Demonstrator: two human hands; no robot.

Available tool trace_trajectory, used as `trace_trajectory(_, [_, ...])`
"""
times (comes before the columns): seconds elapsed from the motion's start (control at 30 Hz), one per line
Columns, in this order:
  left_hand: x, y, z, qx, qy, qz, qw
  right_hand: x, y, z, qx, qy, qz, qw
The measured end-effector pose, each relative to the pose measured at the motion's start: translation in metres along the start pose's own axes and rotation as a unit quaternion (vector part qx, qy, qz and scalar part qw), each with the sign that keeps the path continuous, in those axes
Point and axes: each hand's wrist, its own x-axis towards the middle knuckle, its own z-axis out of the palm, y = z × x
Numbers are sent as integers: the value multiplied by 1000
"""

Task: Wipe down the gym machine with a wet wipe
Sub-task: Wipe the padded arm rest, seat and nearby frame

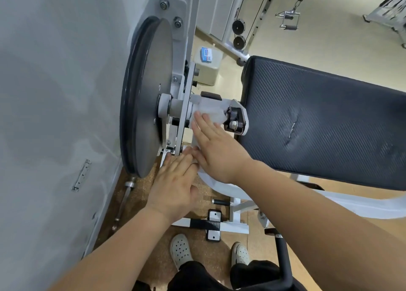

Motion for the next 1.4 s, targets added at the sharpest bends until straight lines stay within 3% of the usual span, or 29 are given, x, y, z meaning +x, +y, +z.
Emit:
trace_trajectory(0.07, [0,1,-7,-34,3,1,999,-6,-10,-9,221,26,37,974])
trace_trajectory(0.13, [0,6,-19,-62,28,3,998,-13,-31,-19,466,66,89,878])
trace_trajectory(0.2, [-3,13,-30,-105,97,-1,990,-18,-51,-24,594,89,103,793])
trace_trajectory(0.3, [-5,28,-46,-173,217,-50,959,-16,-71,-16,636,85,56,765])
trace_trajectory(0.37, [-3,37,-53,-215,254,-85,939,-1,-73,-12,647,94,45,755])
trace_trajectory(0.47, [6,46,-59,-360,185,-139,904,26,-65,-31,674,125,41,727])
trace_trajectory(0.53, [11,48,-63,-455,146,-184,859,40,-54,-46,694,147,50,703])
trace_trajectory(0.6, [16,46,-68,-501,158,-212,824,43,-52,-53,696,156,49,699])
trace_trajectory(0.67, [20,43,-73,-518,156,-224,810,37,-57,-45,692,134,69,706])
trace_trajectory(0.77, [19,37,-76,-496,128,-209,833,18,-71,-17,690,77,87,714])
trace_trajectory(0.93, [20,40,-77,-511,134,-221,820,-12,-78,-9,726,70,72,680])
trace_trajectory(1.13, [19,38,-78,-506,131,-223,823,32,-59,-42,666,132,80,729])
trace_trajectory(1.4, [23,32,-79,-491,124,-221,834,20,-72,-22,689,90,100,712])
